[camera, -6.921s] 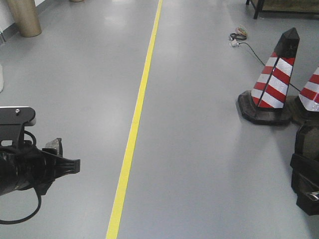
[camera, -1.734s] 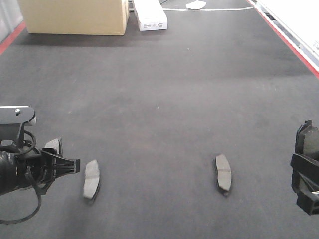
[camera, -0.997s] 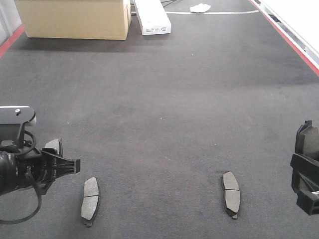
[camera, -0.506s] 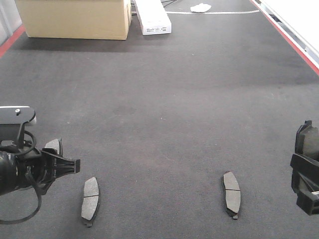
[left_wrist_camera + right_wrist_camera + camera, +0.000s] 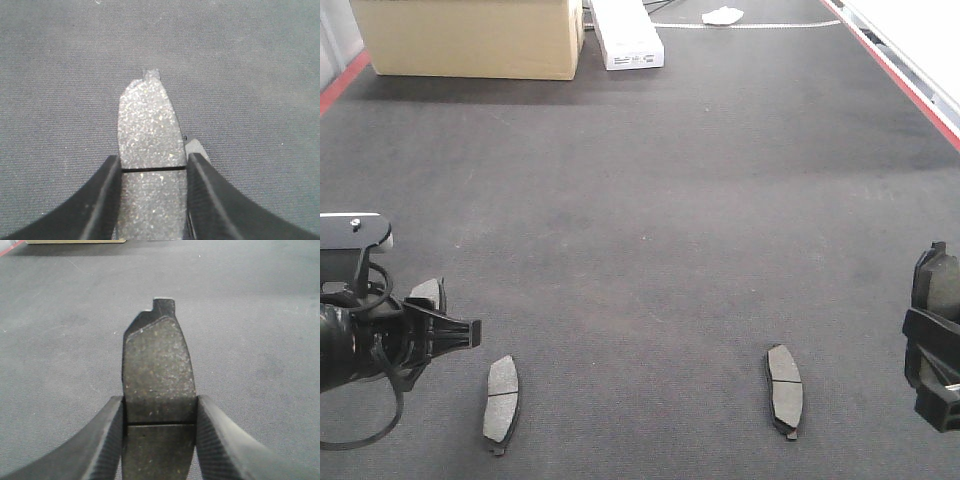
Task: Move and align brake pads A on conveyor
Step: 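Lower the left gripper's brake pad onto the belt beside the placed pads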
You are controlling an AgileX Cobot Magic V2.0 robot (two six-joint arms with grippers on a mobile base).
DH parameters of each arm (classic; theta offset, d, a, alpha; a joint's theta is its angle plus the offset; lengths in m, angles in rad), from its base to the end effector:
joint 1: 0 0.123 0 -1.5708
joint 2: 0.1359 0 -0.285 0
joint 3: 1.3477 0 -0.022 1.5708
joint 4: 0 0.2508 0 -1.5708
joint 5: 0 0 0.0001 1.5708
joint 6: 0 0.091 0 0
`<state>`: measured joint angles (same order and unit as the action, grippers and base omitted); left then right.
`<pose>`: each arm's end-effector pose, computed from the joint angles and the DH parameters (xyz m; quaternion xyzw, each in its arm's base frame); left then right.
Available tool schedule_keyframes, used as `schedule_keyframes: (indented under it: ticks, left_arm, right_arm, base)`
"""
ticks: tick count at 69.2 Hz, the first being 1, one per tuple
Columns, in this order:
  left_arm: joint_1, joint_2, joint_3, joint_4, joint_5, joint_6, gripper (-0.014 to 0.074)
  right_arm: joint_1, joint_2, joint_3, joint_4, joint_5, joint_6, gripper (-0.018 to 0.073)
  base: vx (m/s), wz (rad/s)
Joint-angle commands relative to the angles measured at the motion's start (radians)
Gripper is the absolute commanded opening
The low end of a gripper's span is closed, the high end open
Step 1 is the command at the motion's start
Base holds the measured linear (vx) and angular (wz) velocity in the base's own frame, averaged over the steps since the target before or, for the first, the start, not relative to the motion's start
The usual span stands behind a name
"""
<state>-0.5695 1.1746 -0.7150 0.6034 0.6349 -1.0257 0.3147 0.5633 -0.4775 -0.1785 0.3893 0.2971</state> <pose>0.2020 -0.0929 0.2595 -0.0313 0.9343 -0.0253 0.3542 0.1130 0.0303 0.2948 -0.0569 0.8264 0.0966 0.5519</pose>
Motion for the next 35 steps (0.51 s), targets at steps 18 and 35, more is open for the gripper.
schedule_keyframes:
  ticks: [18,35]
  left_arm:
    - [0.001,-0.024,-0.024,-0.001,-0.149,-0.009,0.0169]
    - [-0.106,-0.006,-0.041,-0.125,-0.35,0.082,0.0201]
  right_arm:
    - [-0.004,-0.001,-0.031,-0.015,-0.089,-0.011,0.0024]
    - [-0.004,-0.001,-0.031,-0.015,-0.089,-0.011,0.0024]
  base:
    - [0.0,0.0]
    - [0.0,0.0]
